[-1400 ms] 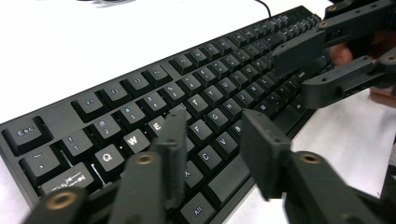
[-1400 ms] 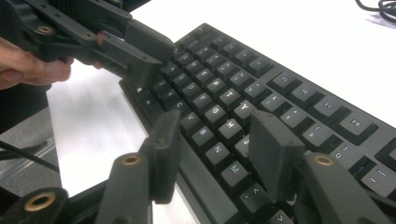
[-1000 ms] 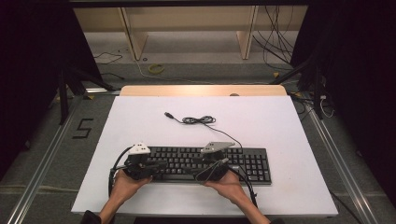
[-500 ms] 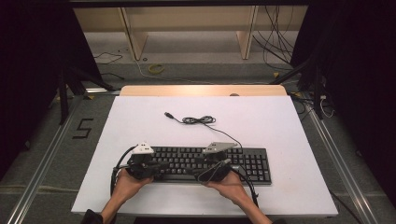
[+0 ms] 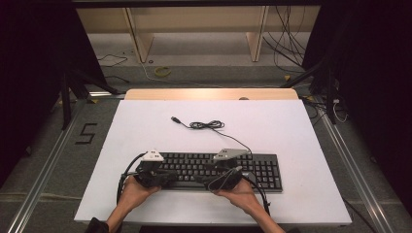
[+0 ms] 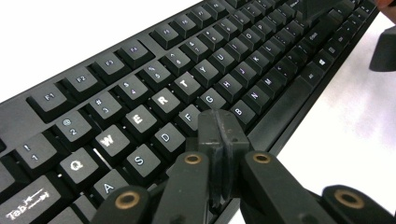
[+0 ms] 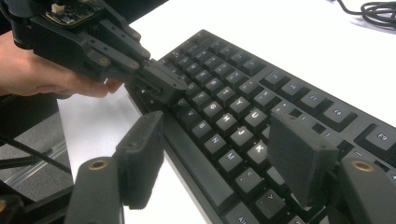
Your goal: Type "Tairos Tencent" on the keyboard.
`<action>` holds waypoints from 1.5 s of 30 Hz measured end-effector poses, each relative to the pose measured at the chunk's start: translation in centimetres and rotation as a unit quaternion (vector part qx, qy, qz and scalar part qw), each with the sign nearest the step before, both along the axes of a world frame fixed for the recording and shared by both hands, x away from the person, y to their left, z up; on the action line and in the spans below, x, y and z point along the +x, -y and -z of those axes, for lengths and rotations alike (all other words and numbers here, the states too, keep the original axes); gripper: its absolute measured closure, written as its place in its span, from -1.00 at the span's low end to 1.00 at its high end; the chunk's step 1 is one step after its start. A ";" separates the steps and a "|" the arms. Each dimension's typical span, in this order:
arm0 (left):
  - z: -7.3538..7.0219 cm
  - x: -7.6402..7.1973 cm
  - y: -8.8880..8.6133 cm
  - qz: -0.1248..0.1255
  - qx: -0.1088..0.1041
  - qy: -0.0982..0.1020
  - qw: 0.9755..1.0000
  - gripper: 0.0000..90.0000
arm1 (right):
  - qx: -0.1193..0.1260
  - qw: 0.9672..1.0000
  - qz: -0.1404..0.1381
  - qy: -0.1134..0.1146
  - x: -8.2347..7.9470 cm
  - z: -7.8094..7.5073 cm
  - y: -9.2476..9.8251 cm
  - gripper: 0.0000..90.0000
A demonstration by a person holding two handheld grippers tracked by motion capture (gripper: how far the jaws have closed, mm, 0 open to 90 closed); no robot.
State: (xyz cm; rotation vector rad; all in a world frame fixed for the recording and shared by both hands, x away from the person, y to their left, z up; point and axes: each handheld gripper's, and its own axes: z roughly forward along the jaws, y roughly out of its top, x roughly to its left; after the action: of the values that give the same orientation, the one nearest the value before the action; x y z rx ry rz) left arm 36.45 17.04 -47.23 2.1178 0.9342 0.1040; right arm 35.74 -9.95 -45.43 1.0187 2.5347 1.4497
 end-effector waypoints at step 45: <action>-1.2 0.3 -1.3 -0.076 -0.040 0.039 0.995 -0.03 | 0.002 1.000 0.004 0.006 -0.3 -0.1 0.5 -0.25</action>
State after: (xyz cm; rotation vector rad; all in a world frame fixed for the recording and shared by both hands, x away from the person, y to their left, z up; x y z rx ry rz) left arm 36.73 18.37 -46.04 1.9529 1.0355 0.2215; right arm 35.43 -10.42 -45.34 1.0168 2.5168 1.4542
